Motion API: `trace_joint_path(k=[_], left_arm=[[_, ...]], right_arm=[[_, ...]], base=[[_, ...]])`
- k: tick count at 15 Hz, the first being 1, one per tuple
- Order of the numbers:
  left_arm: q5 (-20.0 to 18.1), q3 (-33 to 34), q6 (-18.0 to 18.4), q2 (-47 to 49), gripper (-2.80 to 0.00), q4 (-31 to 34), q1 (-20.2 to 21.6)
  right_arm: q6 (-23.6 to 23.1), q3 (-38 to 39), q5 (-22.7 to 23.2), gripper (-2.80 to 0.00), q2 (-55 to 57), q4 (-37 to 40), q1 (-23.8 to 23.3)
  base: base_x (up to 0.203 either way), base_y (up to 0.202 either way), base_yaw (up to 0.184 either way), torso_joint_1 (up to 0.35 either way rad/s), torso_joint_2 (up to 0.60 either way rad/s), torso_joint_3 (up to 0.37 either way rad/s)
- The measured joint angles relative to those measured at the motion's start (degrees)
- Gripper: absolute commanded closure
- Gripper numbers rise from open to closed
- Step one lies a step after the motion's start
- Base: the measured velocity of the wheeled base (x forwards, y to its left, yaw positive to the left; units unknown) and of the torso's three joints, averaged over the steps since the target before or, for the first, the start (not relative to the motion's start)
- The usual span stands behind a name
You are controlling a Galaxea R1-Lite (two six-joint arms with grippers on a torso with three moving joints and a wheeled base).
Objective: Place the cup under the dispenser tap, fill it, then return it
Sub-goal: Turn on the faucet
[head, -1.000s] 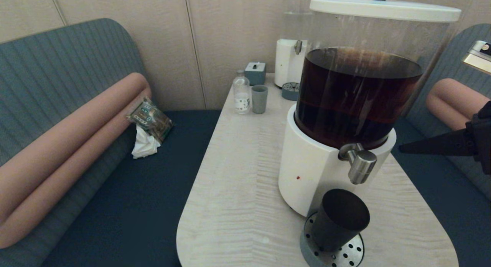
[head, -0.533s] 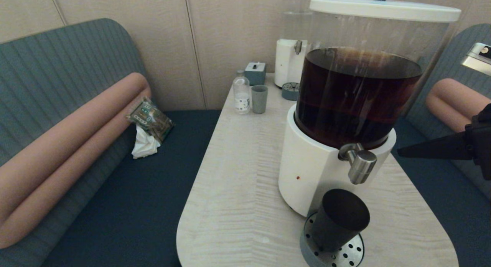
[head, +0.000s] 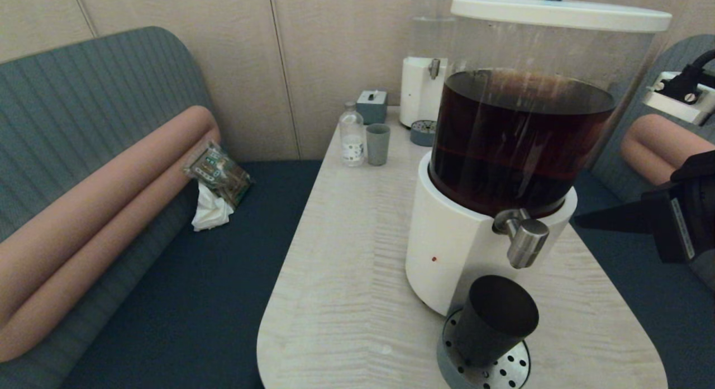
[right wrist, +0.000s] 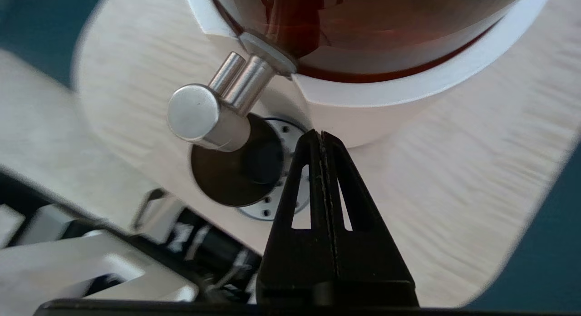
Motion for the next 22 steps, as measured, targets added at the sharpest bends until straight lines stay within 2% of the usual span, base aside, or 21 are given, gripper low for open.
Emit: trace_joint_path(k=[2,5,9,22], left_arm=[[0.0,0.0,0.0,0.0,0.0,0.0,0.0],[0.0,0.0,0.0,0.0,0.0,0.0,0.0],[0.0,0.0,0.0,0.0,0.0,0.0,0.0],[0.0,0.0,0.0,0.0,0.0,0.0,0.0]], right_arm=[[-0.2,-0.2,-6.4,0.0,0.3,-0.1,2.6],[-0.7,-0.3,-9.3,0.0,0.7,-0.7,5.7],[-0.6,-0.8,-9.3,0.0,1.6,-1.9,7.5],[3.1,-0.5,-6.9,0.0,3.2,-2.9,8.8]], base=[[0.0,0.0,0.0,0.0,0.0,0.0],[0.0,0.0,0.0,0.0,0.0,0.0],[0.0,0.0,0.0,0.0,0.0,0.0],[0.0,0.0,0.0,0.0,0.0,0.0]])
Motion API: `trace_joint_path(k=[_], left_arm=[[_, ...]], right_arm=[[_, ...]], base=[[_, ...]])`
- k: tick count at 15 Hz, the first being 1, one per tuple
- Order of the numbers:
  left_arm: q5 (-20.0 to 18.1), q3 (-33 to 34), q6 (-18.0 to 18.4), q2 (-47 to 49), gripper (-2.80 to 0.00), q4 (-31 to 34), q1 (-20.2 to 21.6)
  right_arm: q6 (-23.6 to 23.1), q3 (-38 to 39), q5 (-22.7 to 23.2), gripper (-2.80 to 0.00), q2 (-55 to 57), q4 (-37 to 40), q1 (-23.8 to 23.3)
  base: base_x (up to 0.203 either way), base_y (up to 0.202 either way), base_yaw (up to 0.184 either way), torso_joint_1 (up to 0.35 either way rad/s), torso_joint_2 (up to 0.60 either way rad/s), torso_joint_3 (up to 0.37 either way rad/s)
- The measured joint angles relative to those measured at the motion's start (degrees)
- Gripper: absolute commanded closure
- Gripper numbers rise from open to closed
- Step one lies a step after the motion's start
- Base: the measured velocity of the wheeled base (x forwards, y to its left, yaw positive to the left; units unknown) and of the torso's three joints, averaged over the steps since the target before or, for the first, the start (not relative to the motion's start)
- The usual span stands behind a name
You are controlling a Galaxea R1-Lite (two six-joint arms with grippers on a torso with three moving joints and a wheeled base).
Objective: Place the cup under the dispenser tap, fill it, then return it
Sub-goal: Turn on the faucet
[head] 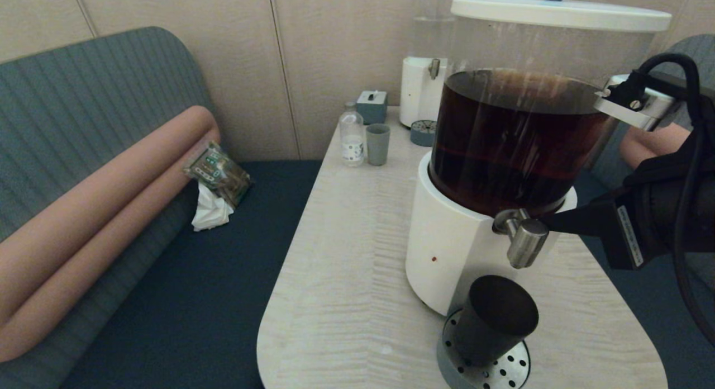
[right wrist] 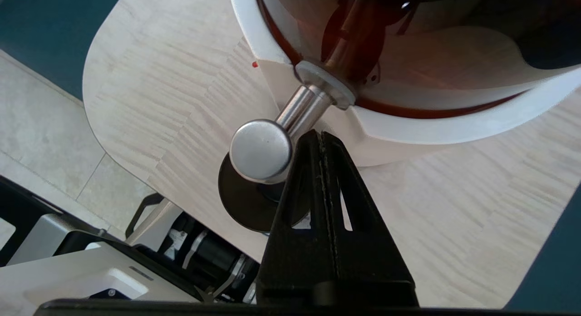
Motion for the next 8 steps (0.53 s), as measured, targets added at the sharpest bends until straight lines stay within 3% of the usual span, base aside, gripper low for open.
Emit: trace_joint_path(k=[8], left_arm=[[0.0,0.0,0.0,0.0,0.0,0.0,0.0]], right_arm=[[0.0,0.3,0.7,0.0,0.9,-1.3,0.4]], base=[[0.0,0.0,0.0,0.0,0.0,0.0]])
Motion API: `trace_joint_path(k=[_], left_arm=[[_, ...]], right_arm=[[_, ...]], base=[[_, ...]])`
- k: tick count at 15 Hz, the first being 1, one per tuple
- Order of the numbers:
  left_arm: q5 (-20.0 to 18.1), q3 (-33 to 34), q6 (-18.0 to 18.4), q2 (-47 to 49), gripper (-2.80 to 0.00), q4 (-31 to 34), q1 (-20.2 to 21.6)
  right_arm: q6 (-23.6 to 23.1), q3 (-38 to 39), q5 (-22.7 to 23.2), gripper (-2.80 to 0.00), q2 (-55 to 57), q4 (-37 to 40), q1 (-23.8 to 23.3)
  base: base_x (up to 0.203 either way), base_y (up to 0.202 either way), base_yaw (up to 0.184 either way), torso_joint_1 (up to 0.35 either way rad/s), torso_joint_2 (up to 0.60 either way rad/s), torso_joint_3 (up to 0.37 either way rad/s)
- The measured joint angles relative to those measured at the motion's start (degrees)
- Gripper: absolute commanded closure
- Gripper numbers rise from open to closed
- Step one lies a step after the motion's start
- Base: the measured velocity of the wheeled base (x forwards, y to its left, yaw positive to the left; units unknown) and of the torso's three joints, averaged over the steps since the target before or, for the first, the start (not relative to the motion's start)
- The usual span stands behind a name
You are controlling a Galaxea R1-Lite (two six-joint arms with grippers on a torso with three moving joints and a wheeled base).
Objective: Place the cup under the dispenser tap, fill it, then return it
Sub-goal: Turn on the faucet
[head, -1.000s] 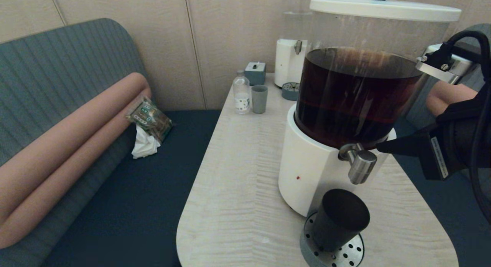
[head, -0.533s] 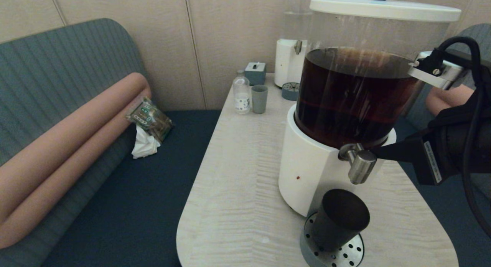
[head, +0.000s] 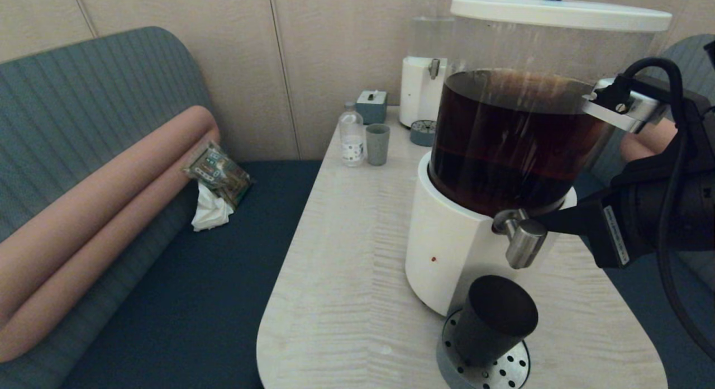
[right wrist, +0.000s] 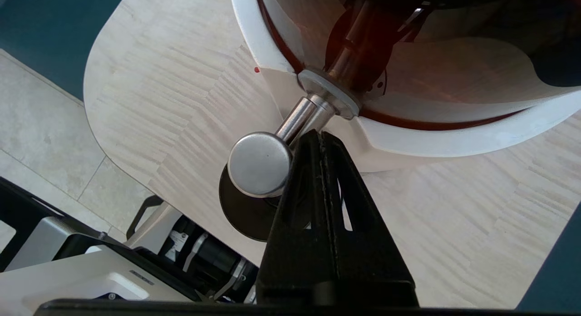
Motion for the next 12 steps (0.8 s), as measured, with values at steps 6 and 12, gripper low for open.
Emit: trace_joint_path(k=[6,12], left_arm=[[0.0,0.0,0.0,0.0,0.0,0.0,0.0],[0.0,0.0,0.0,0.0,0.0,0.0,0.0]], right_arm=[[-0.2,0.3,1.5,0.0,0.0,-1.6,0.0],[-0.3,1.0,3.3,0.0,-0.3,-2.5,0.1]], base=[[0.0,0.0,0.0,0.0,0.0,0.0],[0.0,0.0,0.0,0.0,0.0,0.0]])
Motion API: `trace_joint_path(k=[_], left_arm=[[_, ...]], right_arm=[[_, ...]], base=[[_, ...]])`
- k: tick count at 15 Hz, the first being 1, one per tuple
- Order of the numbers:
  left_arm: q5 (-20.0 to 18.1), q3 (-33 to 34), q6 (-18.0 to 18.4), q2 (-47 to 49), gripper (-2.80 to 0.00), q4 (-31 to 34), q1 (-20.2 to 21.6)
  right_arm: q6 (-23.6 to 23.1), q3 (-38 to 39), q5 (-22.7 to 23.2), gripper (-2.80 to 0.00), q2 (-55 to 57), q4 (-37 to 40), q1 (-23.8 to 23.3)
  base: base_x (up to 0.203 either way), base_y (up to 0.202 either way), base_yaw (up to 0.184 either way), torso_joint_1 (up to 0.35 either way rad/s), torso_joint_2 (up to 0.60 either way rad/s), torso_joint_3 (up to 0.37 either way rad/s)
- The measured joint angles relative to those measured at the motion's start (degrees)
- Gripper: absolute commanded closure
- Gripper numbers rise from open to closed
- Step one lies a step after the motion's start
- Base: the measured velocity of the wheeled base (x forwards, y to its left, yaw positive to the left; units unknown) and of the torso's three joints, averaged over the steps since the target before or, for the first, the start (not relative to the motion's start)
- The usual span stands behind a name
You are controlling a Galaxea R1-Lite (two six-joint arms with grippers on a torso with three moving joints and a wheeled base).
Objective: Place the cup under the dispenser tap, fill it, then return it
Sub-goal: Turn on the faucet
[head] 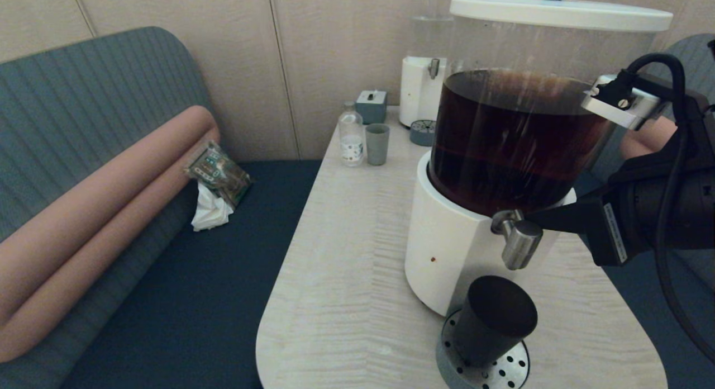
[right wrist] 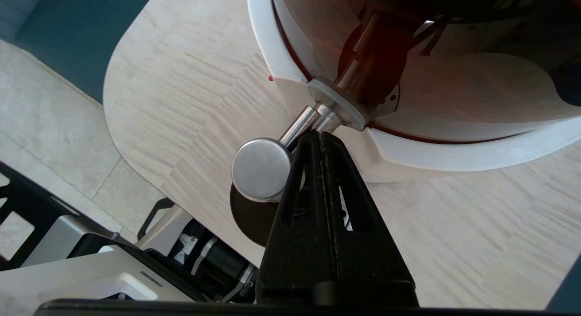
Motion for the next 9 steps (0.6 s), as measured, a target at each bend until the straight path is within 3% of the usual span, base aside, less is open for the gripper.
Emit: trace_joint_path(k=[9], left_arm=[[0.0,0.0,0.0,0.0,0.0,0.0,0.0]], right_arm=[[-1.8,3.5,0.9,0.0,-0.9,-6.9,0.9]], base=[[0.0,0.0,0.0,0.0,0.0,0.0]])
